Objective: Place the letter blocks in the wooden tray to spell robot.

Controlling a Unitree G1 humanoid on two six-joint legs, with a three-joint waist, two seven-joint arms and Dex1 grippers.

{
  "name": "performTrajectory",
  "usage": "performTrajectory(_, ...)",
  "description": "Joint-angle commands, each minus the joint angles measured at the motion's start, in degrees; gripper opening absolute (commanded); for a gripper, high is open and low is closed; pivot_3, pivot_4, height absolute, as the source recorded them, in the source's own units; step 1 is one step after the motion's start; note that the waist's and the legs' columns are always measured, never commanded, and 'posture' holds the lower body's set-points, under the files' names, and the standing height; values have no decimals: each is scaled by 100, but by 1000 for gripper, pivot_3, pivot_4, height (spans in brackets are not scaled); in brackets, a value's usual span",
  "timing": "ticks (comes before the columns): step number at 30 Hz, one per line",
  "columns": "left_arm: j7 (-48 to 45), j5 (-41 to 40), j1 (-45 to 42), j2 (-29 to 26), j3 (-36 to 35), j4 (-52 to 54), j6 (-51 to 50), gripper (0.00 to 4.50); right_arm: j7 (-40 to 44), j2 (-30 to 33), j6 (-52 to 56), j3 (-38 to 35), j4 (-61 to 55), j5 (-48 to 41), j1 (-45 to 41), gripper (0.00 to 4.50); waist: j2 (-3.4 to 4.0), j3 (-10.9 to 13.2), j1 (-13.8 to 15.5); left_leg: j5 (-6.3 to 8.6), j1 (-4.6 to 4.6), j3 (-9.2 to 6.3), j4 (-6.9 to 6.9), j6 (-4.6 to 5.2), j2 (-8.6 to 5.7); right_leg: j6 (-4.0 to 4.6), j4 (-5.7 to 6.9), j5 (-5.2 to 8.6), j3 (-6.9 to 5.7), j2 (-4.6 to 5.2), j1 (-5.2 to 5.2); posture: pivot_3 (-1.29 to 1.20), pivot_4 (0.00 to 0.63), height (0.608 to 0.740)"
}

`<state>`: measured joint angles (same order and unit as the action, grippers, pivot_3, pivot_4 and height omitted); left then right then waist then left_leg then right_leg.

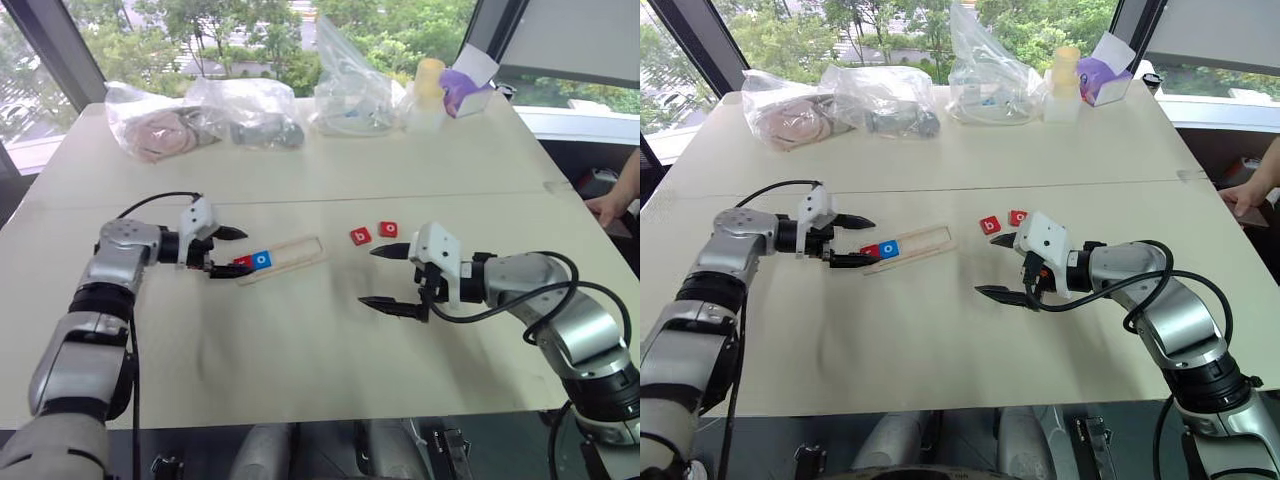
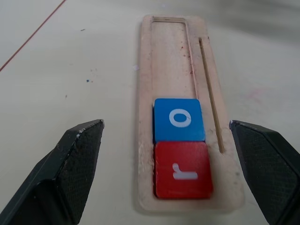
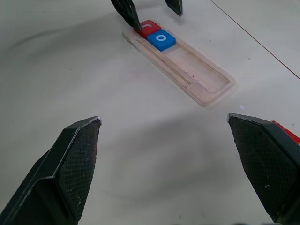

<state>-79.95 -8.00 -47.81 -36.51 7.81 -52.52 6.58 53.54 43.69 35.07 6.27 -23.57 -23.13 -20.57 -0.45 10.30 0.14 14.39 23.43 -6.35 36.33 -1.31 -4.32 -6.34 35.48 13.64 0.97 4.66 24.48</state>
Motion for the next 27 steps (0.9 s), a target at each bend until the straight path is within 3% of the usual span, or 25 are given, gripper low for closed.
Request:
performTrajectory(1,-125,219,-208,20,22,-335,278,4500,-135,24,11,-152,-341,-14,75,4466,0,0,-10,0,-1,0,0,0,1,0,2,0,0,-1,1,0,150,740)
performTrajectory(12,-299,498,-81,18,4,-479,396,4500,-378,38,77,-193,-520,-11,245,4466,-5,3,-16,0,-1,-2,49,2,0,0,56,1,1,-3,0,0,150,740)
performTrajectory(18,98,932,48,-111,156,-673,928,4500,-411,30,15,-122,-462,56,185,4466,-4,2,-83,0,-3,-5,67,2,0,0,68,1,0,-4,-7,0,150,740)
performTrajectory(27,220,993,83,-90,157,-873,851,4500,-388,11,-38,-62,-417,188,155,4466,4,-5,-93,0,-18,-5,73,2,3,3,73,-2,2,-9,-20,0,150,740)
